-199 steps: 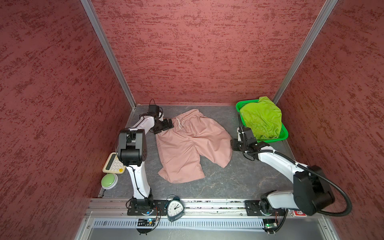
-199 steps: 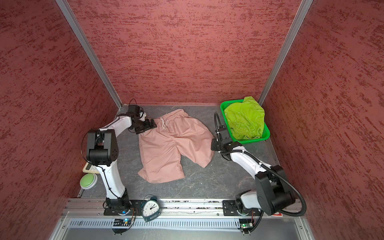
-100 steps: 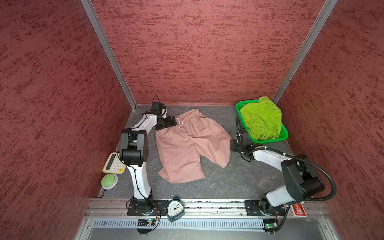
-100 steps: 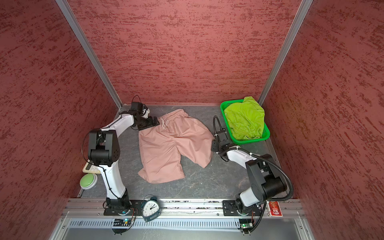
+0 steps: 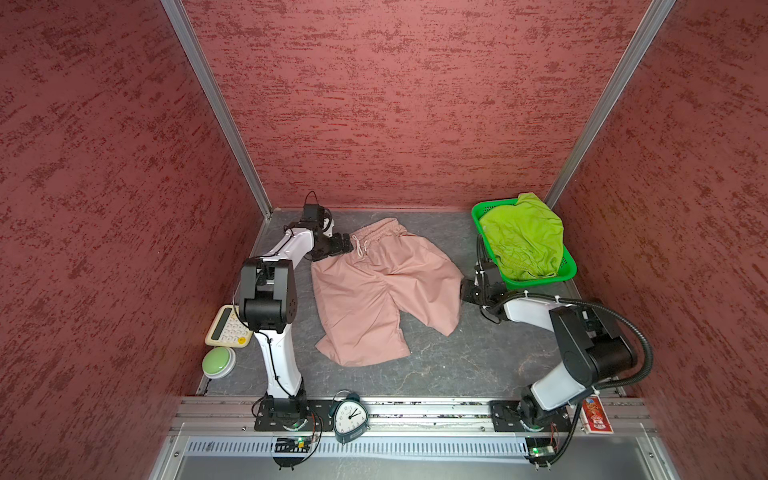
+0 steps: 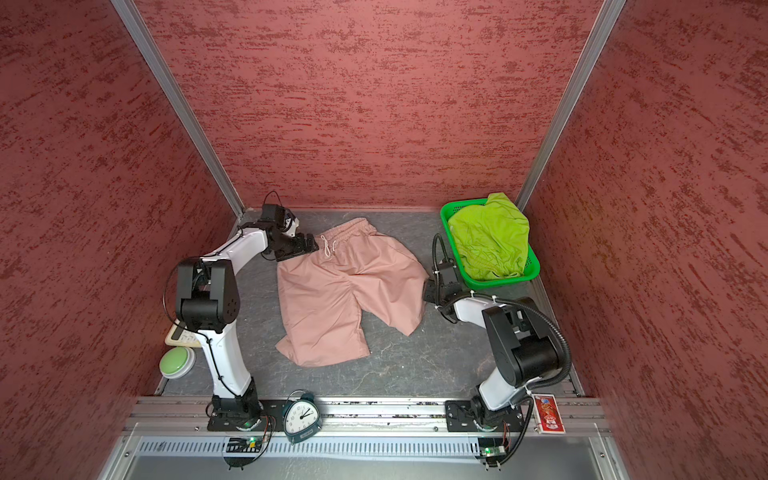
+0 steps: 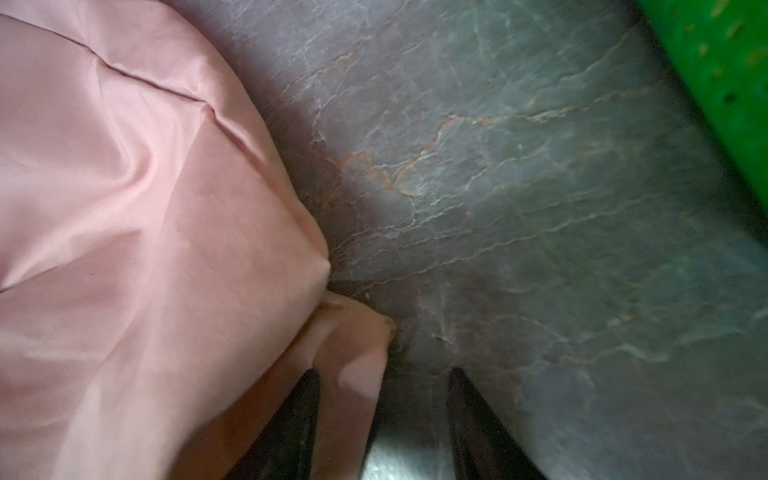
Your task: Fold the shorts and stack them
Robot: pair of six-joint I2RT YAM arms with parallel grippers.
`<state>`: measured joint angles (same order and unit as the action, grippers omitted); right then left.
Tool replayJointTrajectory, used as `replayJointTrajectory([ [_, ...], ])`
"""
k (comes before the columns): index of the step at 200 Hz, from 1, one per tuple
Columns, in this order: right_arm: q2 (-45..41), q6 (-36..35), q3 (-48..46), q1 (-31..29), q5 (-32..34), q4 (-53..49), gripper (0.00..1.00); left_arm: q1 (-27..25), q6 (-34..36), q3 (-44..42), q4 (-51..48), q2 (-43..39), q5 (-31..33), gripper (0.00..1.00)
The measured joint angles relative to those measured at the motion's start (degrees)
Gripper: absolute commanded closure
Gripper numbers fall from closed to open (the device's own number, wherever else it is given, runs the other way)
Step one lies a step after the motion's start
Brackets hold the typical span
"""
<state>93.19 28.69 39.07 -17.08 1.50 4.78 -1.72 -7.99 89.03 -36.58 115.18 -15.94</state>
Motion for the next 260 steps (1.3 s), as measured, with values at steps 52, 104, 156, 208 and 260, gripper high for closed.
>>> replayJointTrajectory([
  [52, 2.1, 1.5, 0.2, 0.2, 0.2, 2.6, 1.00, 0.3, 0.3, 0.0, -0.1, 0.0, 0.1, 0.01],
  [104, -8.2, 2.0, -1.8, 0.9, 3.9, -5.7, 1.00, 1.5, 0.1, 0.0, -1.6, 0.0, 1.7, 0.01],
  [156, -25.0, 5.0, -6.1, 1.9, 5.8, -16.6, 0.58, 1.4, 0.0, 1.6, -5.5, 0.0, 4.7, 0.00],
  [208, -33.4, 3.1, -5.7, 1.9, -0.2, -18.7, 0.52, -11.3, 10.9, 15.0, -6.5, 0.4, 5.8, 0.01],
  [260, -35.7, 2.6, -6.9, 1.6, -7.2, -17.3, 0.52, -18.9, 17.5, 28.4, -5.1, 12.0, -4.3, 0.01],
])
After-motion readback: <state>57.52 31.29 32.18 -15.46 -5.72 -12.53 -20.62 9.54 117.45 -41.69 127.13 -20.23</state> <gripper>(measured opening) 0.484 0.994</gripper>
